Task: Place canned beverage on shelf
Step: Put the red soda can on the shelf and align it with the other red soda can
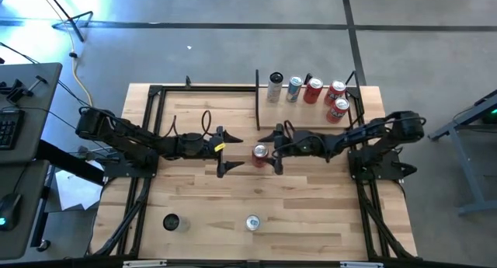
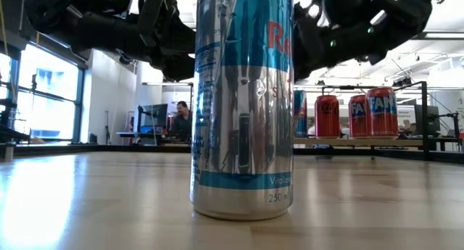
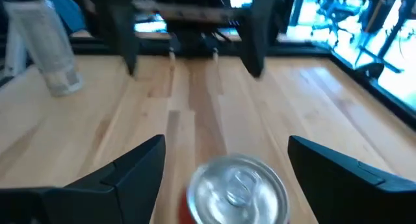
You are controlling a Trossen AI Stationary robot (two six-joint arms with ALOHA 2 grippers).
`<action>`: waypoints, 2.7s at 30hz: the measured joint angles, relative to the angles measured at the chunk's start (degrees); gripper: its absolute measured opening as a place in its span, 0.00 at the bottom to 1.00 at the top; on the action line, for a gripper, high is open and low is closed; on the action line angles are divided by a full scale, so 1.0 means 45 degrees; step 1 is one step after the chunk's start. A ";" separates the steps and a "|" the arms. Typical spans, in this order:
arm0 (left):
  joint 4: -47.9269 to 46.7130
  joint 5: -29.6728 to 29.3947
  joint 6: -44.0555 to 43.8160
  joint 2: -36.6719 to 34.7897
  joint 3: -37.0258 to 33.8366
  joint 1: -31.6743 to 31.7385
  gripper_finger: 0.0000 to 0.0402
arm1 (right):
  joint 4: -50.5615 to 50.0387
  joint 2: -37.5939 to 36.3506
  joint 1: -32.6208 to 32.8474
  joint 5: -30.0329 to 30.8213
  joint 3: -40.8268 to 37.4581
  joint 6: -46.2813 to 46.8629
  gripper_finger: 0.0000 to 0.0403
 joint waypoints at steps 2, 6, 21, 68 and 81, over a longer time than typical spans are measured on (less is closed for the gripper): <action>0.0004 0.0000 -0.0005 0.0000 0.0000 0.0000 0.99 | -0.0043 0.0371 -0.0169 -0.0002 -0.0003 0.0174 0.77; -0.0025 0.0000 -0.0004 -0.0003 0.0000 0.0000 0.99 | 0.0550 0.1016 -0.0307 -0.0207 -0.0003 0.0270 0.77; -0.0049 0.0000 -0.0005 0.0000 0.0000 0.0000 0.99 | 0.0650 0.1278 -0.0703 -0.1106 0.0021 0.1146 0.62; -0.0752 0.0107 0.0111 0.0000 0.0000 0.0000 0.99 | -1.1854 -0.8145 -1.2746 -0.7288 -0.0008 -0.4382 0.59; -0.0753 0.0107 0.0111 0.0000 0.0000 0.0000 0.99 | -1.1145 -0.6652 -1.3311 -0.7418 0.0019 -0.4649 0.59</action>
